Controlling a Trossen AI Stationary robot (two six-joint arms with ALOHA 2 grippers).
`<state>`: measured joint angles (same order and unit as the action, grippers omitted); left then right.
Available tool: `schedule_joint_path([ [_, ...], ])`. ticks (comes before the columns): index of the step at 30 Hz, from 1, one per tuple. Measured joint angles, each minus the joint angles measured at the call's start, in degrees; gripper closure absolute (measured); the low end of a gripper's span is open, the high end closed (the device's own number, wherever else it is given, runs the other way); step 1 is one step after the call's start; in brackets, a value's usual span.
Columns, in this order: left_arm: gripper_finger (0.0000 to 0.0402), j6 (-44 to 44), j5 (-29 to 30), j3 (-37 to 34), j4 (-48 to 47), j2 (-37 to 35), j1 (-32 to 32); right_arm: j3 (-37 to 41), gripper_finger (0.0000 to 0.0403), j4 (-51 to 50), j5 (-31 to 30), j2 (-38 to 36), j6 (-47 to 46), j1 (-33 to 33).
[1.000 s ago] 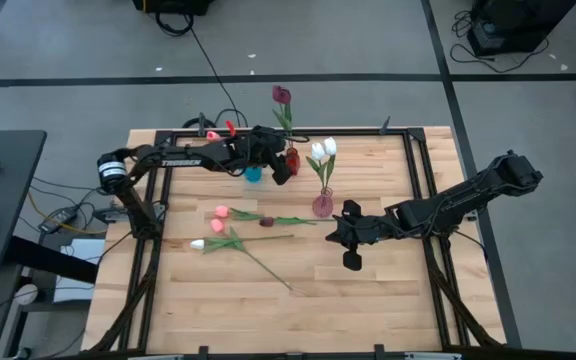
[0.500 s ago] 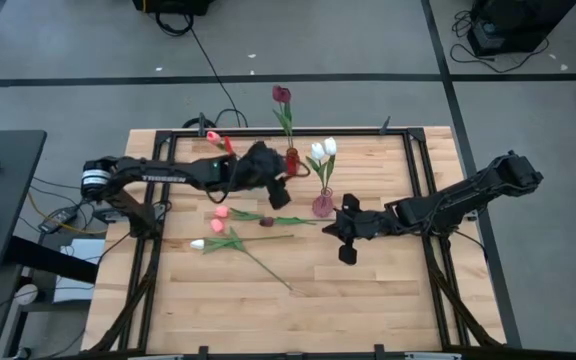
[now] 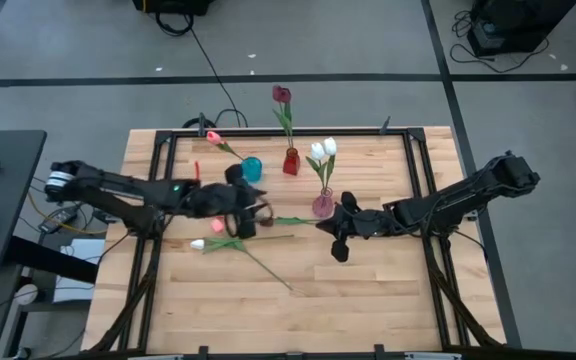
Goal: Sort flowers into vase by color
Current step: Put the red flower into the red vase
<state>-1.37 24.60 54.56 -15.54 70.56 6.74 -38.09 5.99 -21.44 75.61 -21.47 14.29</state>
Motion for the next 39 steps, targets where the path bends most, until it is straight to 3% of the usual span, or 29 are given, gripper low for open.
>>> schedule_joint_path([
  [9,0.0257,-2.5,-0.7,-16.5,9.7,-11.1,6.1,-0.4,0.0373,8.5,-1.7,6.3,0.2,1.1],
  [16,0.0257,-3.0,1.8,-26.0,16.3,-15.5,9.5,-6.2,0.0373,9.8,-1.6,13.9,2.7,0.1],
  [22,0.0257,-2.8,2.6,-32.7,22.4,-19.0,10.2,-15.8,0.0373,-0.9,-1.6,21.0,6.2,0.1],
  [28,0.0257,-3.8,2.5,-34.0,20.4,-23.8,10.3,-25.4,0.0367,-12.1,-1.6,26.2,8.5,0.0],
  [39,0.0257,-1.8,3.0,-34.0,17.1,-31.2,10.6,-29.5,0.0253,-10.4,-0.8,28.2,12.4,-0.7],
])
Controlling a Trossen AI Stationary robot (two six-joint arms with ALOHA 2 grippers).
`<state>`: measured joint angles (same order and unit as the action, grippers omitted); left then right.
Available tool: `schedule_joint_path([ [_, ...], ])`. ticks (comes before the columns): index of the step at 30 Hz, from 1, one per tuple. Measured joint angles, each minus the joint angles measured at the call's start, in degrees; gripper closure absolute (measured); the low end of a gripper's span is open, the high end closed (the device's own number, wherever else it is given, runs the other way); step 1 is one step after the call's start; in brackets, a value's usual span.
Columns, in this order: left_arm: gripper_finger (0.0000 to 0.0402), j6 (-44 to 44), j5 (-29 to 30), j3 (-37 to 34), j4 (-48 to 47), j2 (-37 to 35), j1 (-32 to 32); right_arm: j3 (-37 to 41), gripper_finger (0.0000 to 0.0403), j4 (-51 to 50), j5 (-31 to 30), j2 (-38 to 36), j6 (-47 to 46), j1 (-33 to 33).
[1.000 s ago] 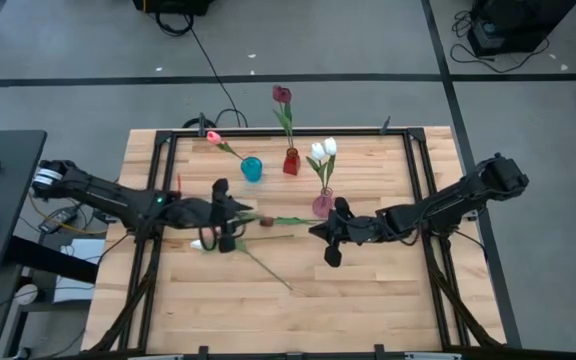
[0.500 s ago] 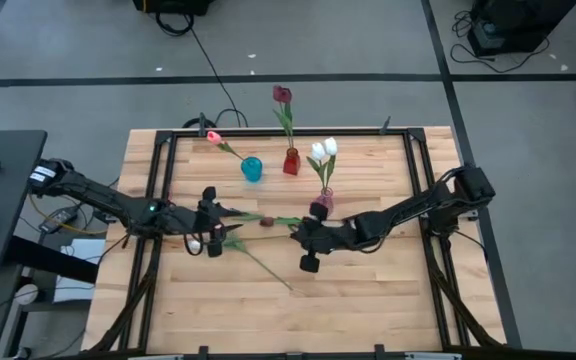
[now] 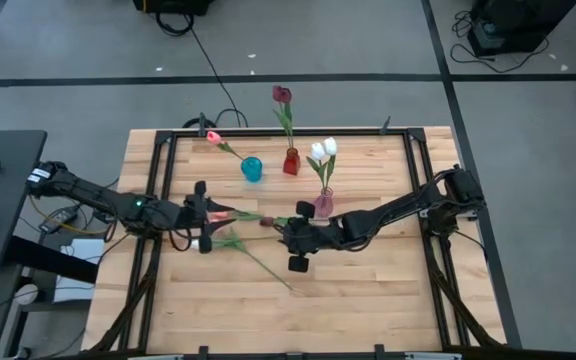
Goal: Sort flowers into vase by color
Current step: Put the red flower into the red vase
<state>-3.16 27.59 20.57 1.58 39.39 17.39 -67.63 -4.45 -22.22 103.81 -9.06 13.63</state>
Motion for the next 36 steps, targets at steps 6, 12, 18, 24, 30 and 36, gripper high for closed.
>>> schedule_joint_path([
  [6,0.0257,-1.3,-0.9,-4.2,7.8,0.7,0.0,0.0,0.0215,3.6,-0.1,0.2,0.1,-0.3],
  [12,0.0257,-2.9,-1.4,-7.5,10.4,0.3,0.0,-1.5,0.0213,3.5,1.6,0.3,2.1,-1.6],
  [18,0.0257,-2.0,-1.0,-7.5,9.3,-1.5,0.0,-4.7,0.0213,3.3,4.1,0.3,6.3,-5.4],
  [24,0.0257,0.3,1.4,-7.6,7.9,-3.3,0.0,-4.8,0.0213,0.4,6.6,2.3,6.3,-7.9],
  [30,0.0257,-0.1,2.8,-7.6,4.5,-3.5,0.0,-4.7,0.0214,0.1,6.8,9.0,6.3,-7.8],
  [36,0.0257,-1.6,2.8,-7.6,2.9,-3.5,0.0,-4.8,0.0214,-8.9,5.1,9.6,3.4,-7.8],
])
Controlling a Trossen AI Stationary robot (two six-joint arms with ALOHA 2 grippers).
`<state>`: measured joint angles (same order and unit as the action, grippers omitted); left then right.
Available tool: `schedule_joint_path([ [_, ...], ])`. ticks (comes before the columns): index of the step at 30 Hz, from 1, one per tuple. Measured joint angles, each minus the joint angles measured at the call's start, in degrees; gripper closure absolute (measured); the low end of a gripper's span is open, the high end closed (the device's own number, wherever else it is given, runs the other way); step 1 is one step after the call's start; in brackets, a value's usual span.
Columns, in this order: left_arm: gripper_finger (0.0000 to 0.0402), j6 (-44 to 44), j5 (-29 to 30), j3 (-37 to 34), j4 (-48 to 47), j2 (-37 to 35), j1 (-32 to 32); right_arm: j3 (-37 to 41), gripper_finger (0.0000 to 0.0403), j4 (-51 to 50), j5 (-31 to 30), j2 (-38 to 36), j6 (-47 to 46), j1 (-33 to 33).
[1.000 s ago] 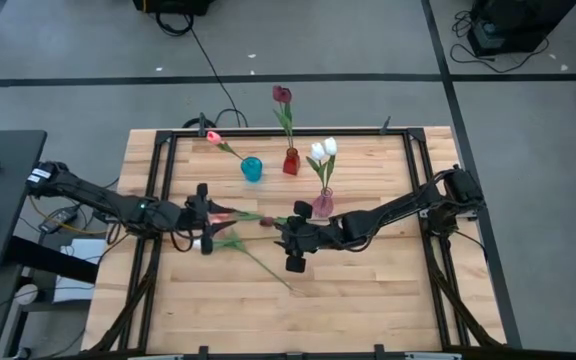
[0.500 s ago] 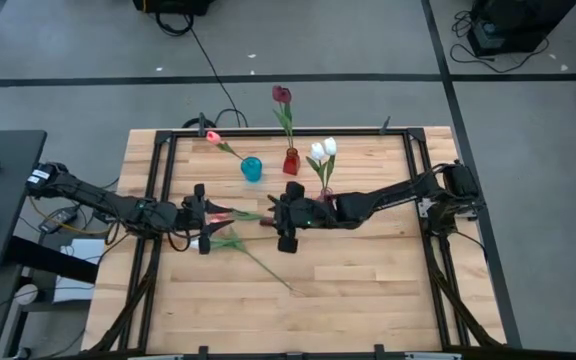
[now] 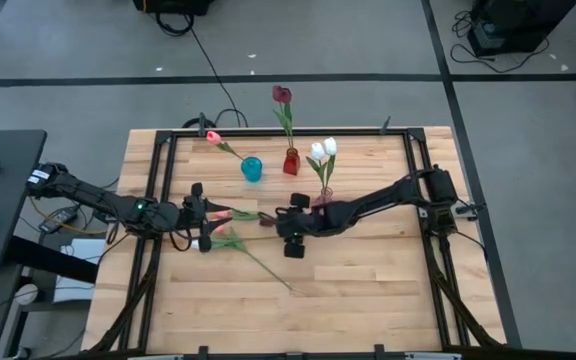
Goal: Sort flowers into vase by color
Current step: Put the red flower into the red vase
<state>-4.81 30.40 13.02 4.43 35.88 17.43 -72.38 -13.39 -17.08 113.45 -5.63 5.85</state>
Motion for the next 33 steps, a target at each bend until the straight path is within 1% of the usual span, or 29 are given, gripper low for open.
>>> schedule_joint_path([
  [3,0.0257,-0.3,0.0,0.0,-0.1,0.0,0.0,0.0,0.0214,-7.8,-2.0,-1.6,-1.9,0.0],
  [5,0.0257,-0.3,0.0,0.0,-0.1,0.0,0.0,0.0,0.0214,-10.9,-2.5,-2.6,-2.1,0.1],
  [11,0.0257,-0.2,0.0,0.0,1.3,0.0,-0.1,0.0,0.0216,-19.6,-0.2,-2.8,0.9,-0.6],
  [15,0.0257,-0.2,0.0,0.0,1.7,0.0,-0.1,0.0,0.0232,-20.6,-0.8,-2.8,5.2,-1.1],
  [19,0.0257,-0.2,0.0,0.0,1.8,0.0,-0.1,0.0,0.0253,-20.3,0.9,-2.8,8.2,-1.5],
  [24,0.0257,-0.2,0.0,0.0,1.8,0.0,-0.1,0.0,0.0267,-18.1,3.3,-2.8,8.3,-1.7],
  [31,0.0257,-0.4,0.0,0.0,1.3,0.0,-0.1,0.1,0.0269,-19.0,3.1,-0.8,7.3,-0.3],
  [33,0.0257,-1.3,-0.1,0.0,0.9,0.0,-0.1,0.0,0.027,-20.1,1.2,-0.7,6.8,1.0],
])
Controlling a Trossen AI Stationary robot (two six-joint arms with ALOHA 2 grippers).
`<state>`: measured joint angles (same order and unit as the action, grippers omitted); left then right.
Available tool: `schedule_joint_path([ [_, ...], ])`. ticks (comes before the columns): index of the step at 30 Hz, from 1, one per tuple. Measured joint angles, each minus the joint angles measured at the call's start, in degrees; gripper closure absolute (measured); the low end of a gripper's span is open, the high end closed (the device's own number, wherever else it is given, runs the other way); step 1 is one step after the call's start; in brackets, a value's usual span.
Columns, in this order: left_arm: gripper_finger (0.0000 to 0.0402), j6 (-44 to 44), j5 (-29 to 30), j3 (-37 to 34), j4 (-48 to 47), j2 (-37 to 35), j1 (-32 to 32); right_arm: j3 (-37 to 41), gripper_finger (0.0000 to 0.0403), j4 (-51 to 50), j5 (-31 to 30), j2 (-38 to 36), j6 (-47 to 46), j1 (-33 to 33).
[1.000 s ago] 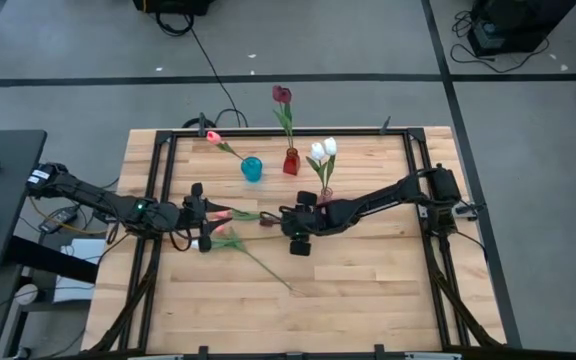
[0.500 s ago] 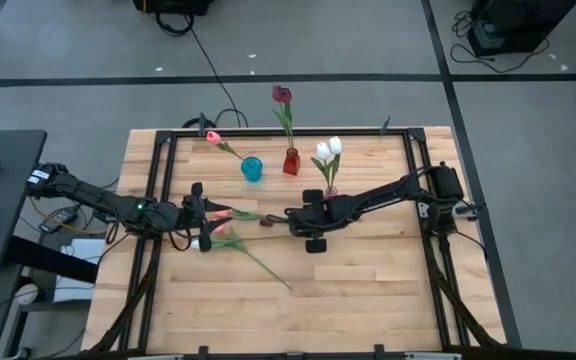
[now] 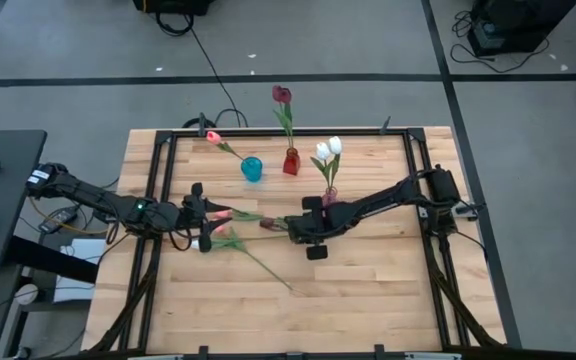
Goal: Sort flowers into vase by color
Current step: Put the red flower into the red vase
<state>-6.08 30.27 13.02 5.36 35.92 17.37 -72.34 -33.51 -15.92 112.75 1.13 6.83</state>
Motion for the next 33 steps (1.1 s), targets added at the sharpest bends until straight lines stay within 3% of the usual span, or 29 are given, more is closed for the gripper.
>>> schedule_joint_path([
  [6,0.0257,-0.1,-0.1,0.0,0.3,0.0,0.0,0.0,0.0275,-2.7,-13.1,0.2,0.8,3.4],
  [10,0.0257,-0.1,-0.2,0.0,0.5,0.0,0.0,0.0,0.0275,-5.5,-17.1,0.2,1.2,4.4],
  [16,0.0257,-0.1,-0.2,0.0,0.5,0.0,0.0,0.0,0.0275,-10.7,-20.0,0.2,0.5,4.7],
  [33,0.0257,-0.6,-0.4,0.0,0.4,0.0,0.0,0.0,0.0275,-18.0,-20.0,0.2,-0.7,2.1],
])
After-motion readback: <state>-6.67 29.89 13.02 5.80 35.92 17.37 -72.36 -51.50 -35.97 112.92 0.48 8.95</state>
